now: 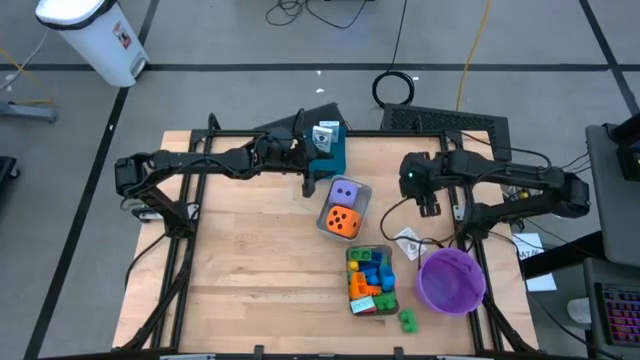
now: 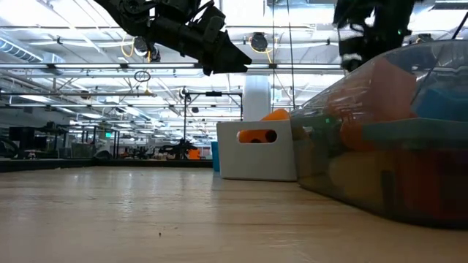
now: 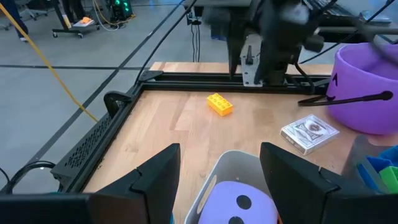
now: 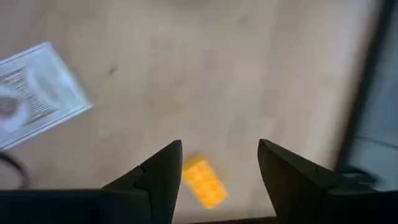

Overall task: Pick & Place Toys
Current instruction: Put the yellow game piece into the black bin

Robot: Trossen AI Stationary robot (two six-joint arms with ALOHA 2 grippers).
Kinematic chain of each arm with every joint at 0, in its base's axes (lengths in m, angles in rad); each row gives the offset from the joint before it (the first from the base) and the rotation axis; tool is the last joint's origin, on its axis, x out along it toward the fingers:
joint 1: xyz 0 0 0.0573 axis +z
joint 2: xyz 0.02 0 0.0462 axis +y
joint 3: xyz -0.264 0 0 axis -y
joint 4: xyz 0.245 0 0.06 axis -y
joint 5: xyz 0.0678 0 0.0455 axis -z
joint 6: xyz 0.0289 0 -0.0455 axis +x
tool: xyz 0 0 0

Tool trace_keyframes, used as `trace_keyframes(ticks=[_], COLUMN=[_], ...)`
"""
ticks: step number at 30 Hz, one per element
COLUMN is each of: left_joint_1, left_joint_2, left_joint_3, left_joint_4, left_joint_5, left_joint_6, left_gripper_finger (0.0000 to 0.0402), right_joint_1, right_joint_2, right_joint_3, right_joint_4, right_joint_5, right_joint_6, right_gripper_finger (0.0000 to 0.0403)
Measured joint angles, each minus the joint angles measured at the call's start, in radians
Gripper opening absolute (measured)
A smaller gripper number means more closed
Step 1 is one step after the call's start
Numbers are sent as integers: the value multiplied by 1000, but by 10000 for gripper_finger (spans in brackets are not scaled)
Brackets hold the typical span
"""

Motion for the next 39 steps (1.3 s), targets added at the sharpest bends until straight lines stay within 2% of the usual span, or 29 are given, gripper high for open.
trace_keyframes(ticks=[2, 7, 16, 26, 33, 39], left_joint_1=[0, 0, 0, 0, 0, 0], left_joint_2=[0, 0, 0, 0, 1, 1], left_joint_3=[0, 0, 0, 0, 0, 0], left_joint_4=[0, -7, -6, -5, -27, -28], left_joint_5=[0, 1, 0, 0, 0, 0], left_joint_6=[0, 0, 7, 8, 9, 18], left_gripper_finger=[227, 227, 227, 227, 227, 227], right_joint_1=[-55, -134, -182, -242, -251, -257], right_joint_2=[1, 17, 55, 134, 185, 189], right_joint_3=[-44, -161, -267, -284, -284, -284], right_joint_4=[2, 8, 67, 165, 143, 159], right_joint_5=[-39, -36, -36, -8, 46, 44], right_joint_6=[-31, -128, -293, -409, -438, -461], right_gripper_finger=[201, 201, 201, 201, 201, 201])
